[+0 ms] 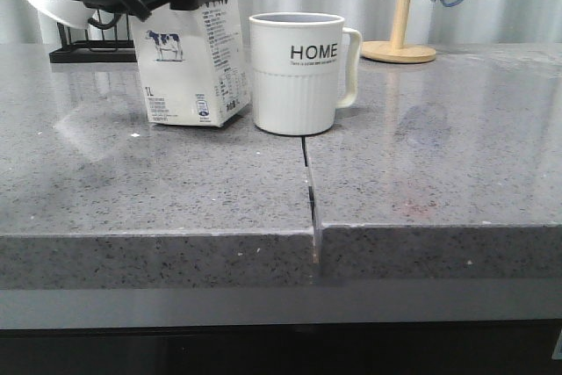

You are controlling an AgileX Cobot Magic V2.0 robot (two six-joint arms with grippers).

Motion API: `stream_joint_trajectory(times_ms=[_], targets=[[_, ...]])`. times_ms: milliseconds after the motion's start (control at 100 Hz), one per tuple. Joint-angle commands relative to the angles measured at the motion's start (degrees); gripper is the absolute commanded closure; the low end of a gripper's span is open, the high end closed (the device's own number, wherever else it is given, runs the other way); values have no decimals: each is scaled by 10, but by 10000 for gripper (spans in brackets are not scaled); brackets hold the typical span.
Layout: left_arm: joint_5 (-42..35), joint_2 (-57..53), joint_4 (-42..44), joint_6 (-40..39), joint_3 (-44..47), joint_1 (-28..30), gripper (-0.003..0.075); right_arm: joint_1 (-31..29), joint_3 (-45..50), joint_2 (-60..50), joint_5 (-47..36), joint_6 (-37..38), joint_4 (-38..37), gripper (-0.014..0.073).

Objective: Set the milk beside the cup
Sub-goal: 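Carry the milk carton with the left gripper beside the HOME mug, then release the milk carton and lift the left gripper away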

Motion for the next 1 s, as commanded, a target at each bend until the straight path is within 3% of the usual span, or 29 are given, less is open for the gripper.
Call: stream_joint_trajectory(times_ms=[0,60,130,460,800,890,990], targets=[[-42,-18,-4,-5,-16,-6,212,-1,-15,6,-44,0,0,661],[-44,-18,-5,-5,-16,-6,99,-1,-15,6,-44,0,0,661],[-44,-18,-5,-5,-16,-6,44,-1,-15,6,-44,0,0,661],[-32,-44,-5,-5,-12,-7,50,-1,-15,6,-44,0,0,661],[-32,-149,-1,-5,88,-8,50,-1,-15,6,-44,0,0,661],[-17,-192,-1,-5,118,-8,99,-1,-15,6,-44,0,0,661],[23,-251,-1,-5,145,-3,255,-1,-15,6,-44,0,0,661]])
